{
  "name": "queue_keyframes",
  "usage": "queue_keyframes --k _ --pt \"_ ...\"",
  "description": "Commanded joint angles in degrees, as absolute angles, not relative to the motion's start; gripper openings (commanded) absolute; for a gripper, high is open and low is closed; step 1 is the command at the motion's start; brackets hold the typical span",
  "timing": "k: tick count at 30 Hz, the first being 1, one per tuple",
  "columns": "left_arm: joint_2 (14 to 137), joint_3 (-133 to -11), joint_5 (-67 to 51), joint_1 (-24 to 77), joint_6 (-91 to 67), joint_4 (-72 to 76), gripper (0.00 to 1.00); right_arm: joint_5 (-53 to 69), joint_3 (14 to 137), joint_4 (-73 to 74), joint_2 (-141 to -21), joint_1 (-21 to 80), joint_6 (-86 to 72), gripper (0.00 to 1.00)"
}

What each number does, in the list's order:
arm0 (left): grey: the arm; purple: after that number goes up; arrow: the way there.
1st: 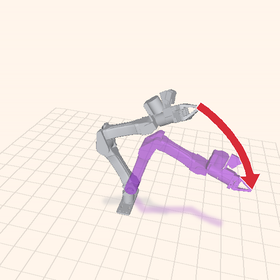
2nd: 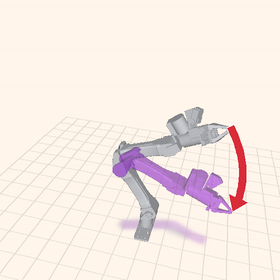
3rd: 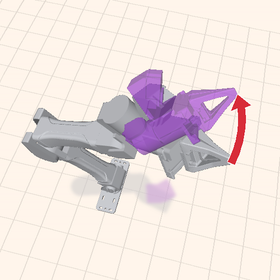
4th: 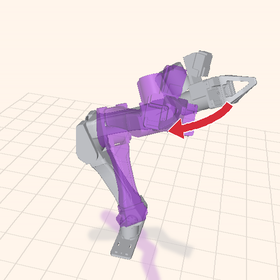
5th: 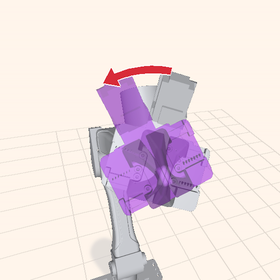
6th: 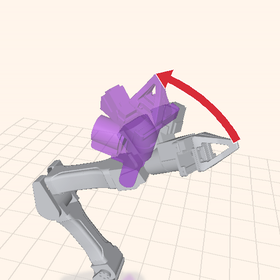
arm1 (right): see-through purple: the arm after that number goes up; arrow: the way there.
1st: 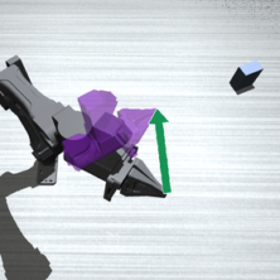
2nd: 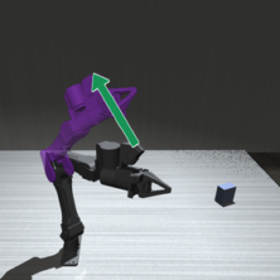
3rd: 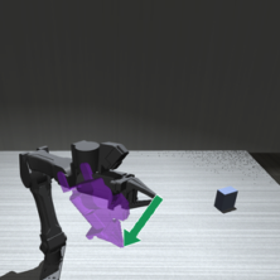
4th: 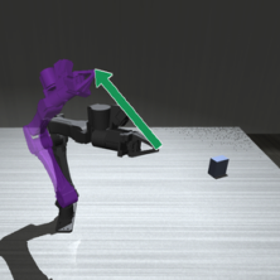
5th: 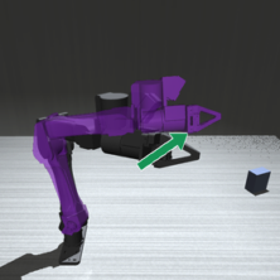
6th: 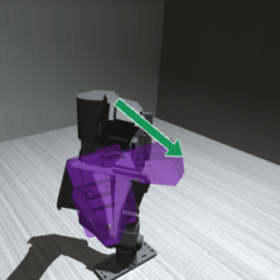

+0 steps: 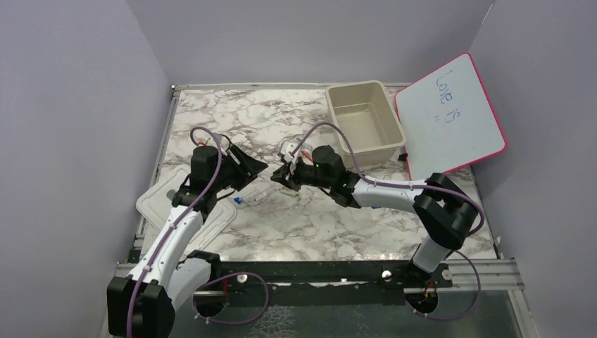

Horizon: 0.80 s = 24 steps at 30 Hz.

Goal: Organize the chemistry lab equipment

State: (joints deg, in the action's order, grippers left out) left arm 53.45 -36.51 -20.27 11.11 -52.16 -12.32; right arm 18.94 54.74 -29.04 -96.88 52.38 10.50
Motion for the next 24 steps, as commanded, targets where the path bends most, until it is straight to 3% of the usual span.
queue_keyframes --k 1,11,24 --pt "52.2 -33.6 -24.9 11.3 -61.2 -4.1 0.6 19.9 53.2 -35.3 -93.7 52.3 6.4 0.11" --pt "52.5 -34.5 -27.5 10.0 -62.2 -5.7 0.52 19.8 51.3 -35.1 -92.0 52.3 9.4 0.12" --pt "53.6 -36.0 -31.2 8.4 -58.5 -8.6 0.26 21.8 51.8 -31.7 -91.9 52.3 13.6 0.12"
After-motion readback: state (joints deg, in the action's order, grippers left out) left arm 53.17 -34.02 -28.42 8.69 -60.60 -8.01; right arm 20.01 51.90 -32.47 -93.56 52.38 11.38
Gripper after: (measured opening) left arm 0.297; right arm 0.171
